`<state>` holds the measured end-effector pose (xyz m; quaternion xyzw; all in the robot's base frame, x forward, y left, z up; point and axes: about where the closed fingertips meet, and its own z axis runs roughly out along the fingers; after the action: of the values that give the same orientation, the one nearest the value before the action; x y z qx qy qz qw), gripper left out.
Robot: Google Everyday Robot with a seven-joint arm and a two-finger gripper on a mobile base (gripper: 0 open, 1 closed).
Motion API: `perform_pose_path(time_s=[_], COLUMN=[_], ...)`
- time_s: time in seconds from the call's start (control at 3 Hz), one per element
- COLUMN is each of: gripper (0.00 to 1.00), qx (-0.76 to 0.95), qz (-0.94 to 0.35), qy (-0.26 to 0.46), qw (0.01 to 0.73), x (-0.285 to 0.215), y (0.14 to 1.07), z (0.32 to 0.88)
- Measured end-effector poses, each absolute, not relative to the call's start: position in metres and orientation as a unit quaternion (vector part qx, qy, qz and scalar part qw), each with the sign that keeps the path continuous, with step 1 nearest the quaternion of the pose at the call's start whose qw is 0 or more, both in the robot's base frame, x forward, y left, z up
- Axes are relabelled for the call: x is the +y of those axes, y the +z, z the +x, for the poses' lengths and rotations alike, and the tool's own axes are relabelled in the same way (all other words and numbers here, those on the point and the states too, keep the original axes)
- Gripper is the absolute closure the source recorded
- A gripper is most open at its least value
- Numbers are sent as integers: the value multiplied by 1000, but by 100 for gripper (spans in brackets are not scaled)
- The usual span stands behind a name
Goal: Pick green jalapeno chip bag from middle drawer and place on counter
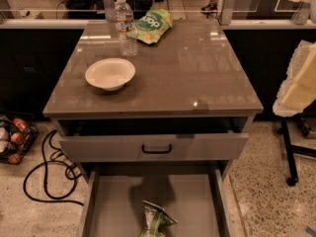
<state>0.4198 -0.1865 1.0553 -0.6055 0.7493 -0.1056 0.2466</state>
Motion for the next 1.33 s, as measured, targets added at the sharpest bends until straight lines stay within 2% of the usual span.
perform_pose_path(time_s=[0.67, 1.33], gripper=[0, 0], qx=[739, 736], qz=[-615, -611], qy=[-114, -64], qw=[250, 282], x=[-177, -158], y=[1041, 954], z=[422, 436])
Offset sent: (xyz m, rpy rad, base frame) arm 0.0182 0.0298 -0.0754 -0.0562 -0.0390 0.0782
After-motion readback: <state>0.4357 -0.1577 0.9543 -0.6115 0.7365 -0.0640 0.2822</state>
